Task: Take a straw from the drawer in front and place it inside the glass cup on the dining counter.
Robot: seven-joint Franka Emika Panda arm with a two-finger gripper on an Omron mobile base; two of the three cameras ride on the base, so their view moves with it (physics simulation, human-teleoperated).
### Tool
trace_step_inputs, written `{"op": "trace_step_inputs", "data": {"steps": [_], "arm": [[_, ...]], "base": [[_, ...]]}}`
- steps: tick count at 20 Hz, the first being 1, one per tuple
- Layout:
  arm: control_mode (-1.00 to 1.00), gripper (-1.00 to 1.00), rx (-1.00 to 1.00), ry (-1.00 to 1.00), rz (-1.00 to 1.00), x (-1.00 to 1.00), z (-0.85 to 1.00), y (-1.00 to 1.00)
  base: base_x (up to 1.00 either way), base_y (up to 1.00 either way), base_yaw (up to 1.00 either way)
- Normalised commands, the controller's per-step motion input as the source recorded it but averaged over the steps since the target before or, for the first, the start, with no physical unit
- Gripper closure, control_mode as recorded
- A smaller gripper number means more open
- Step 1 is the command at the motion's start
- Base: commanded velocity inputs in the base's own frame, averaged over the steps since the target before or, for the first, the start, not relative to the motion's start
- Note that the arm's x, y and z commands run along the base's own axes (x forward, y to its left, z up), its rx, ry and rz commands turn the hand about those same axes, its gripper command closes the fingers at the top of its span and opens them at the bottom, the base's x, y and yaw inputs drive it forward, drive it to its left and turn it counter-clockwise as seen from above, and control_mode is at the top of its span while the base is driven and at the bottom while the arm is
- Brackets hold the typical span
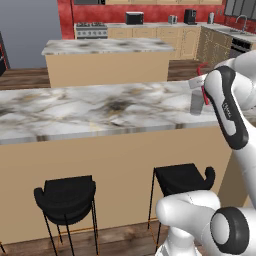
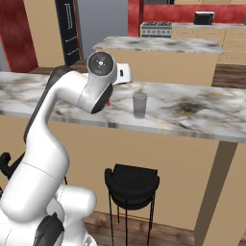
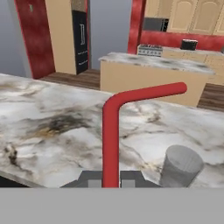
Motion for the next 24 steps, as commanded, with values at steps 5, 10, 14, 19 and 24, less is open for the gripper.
{"op": "trace_step_inputs", "data": {"steps": [5, 10, 14, 19, 24], "arm": [[-1.00, 1.00, 0.08, 0.00, 0.00, 0.24, 0.02, -0.11], [-1.00, 1.00, 0.06, 0.00, -0.01, 0.18, 0.04, 0.00], [-1.00, 1.00, 0.07, 0.00, -0.01, 0.21, 0.03, 0.00], [-1.00, 1.00, 0.09, 0.00, -0.01, 0.29, 0.01, -0.02], [-1.00, 1.00, 0.08, 0.00, -0.02, 0.27, 0.01, 0.00]], "base": [[0.00, 0.00, 0.00], [0.00, 0.00, 0.00], [0.00, 0.00, 0.00], [0.00, 0.00, 0.00], [0.00, 0.00, 0.00]]}}
